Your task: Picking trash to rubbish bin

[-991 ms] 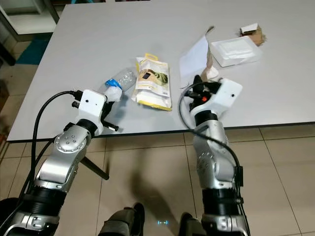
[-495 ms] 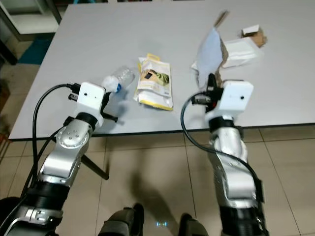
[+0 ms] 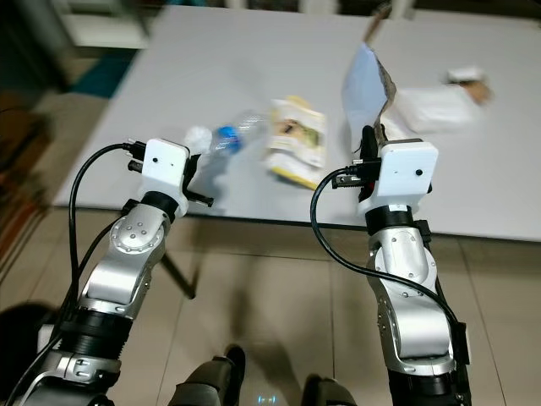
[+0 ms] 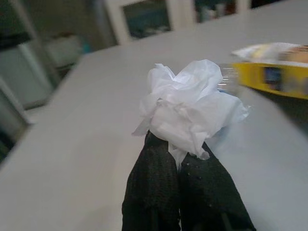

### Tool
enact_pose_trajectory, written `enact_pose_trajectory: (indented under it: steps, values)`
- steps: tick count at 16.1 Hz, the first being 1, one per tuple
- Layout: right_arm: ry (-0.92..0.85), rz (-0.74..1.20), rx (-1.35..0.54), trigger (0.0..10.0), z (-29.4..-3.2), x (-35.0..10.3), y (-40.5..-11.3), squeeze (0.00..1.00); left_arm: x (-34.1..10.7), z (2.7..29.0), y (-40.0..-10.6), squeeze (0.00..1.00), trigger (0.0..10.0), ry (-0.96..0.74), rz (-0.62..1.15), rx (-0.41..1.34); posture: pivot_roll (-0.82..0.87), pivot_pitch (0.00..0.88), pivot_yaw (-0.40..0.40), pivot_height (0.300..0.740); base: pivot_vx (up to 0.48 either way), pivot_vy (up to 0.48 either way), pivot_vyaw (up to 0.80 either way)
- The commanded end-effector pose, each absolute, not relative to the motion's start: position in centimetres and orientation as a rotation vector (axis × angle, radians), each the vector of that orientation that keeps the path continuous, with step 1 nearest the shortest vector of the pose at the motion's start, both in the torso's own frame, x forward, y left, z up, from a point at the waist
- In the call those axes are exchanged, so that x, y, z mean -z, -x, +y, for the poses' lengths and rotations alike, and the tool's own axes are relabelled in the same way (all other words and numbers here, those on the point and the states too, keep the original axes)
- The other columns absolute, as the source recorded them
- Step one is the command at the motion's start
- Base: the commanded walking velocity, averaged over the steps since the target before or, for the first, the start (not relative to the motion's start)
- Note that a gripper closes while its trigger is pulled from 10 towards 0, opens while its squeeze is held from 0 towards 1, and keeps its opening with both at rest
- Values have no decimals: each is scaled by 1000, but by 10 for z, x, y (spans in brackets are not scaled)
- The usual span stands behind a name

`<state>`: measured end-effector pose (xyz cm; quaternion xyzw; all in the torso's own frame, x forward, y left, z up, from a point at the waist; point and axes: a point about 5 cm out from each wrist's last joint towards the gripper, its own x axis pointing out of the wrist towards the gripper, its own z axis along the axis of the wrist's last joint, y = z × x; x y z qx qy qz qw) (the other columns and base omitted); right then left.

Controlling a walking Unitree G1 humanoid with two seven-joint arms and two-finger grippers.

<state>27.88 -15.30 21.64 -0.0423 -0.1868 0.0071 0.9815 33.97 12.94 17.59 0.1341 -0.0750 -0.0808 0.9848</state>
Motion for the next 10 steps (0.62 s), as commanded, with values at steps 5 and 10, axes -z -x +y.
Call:
enact_pose_trajectory:
  steps: [5, 10]
  values:
    - [122, -413, -5, 10000, -147, -226, -268, 0, -185, 127, -350, 0, 10000, -295, -203, 106, 162, 151, -13, 740, 0, 0, 800]
    - [102, -410, 37, 10000, -152, -228, -267, 0, -184, 123, -353, 0, 10000, -276, -204, 116, 156, 150, -5, 740, 0, 0, 800]
